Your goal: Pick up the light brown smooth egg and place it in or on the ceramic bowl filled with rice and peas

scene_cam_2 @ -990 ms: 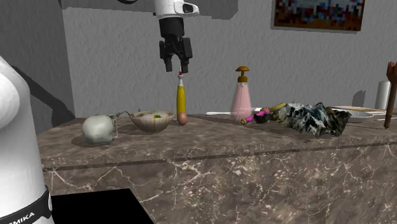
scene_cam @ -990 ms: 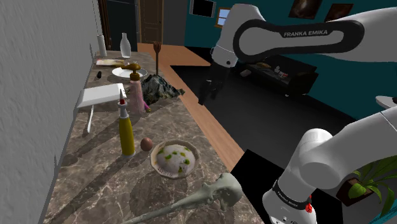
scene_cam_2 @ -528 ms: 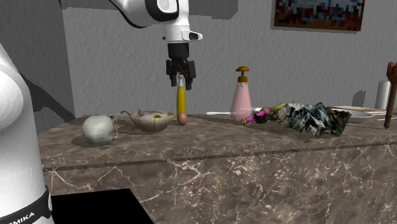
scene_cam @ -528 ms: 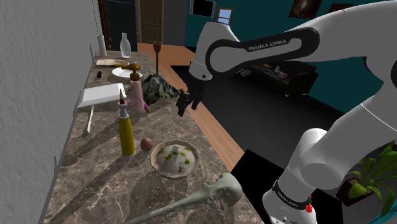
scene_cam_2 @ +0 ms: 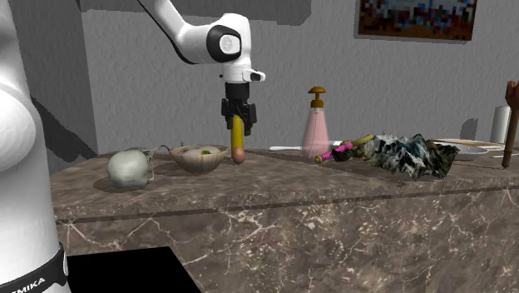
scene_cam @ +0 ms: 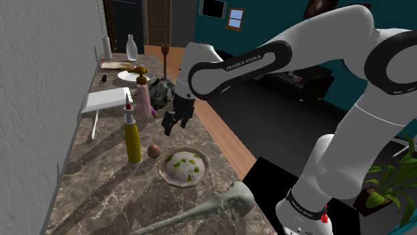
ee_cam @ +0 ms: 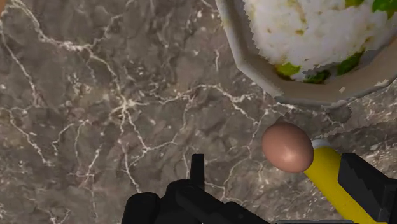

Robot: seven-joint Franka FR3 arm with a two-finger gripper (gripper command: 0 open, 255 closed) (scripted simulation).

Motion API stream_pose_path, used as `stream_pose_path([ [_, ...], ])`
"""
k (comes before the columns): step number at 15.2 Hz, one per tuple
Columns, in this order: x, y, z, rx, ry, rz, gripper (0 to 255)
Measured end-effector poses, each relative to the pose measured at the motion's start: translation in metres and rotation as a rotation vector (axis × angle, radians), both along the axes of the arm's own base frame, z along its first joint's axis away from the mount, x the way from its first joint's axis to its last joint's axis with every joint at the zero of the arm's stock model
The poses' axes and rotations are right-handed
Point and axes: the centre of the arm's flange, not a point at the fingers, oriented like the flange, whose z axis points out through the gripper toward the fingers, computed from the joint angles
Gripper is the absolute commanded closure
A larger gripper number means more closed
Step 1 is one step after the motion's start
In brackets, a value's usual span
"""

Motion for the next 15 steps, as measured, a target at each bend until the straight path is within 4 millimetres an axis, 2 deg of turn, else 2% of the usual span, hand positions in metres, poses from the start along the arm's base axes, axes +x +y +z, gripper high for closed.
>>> stream_pose_path([
  [7,0.045,0.053,-0.055,0.029,0.014,0.024,0],
  [15,0.053,0.065,-0.094,0.031,0.016,0.026,0],
])
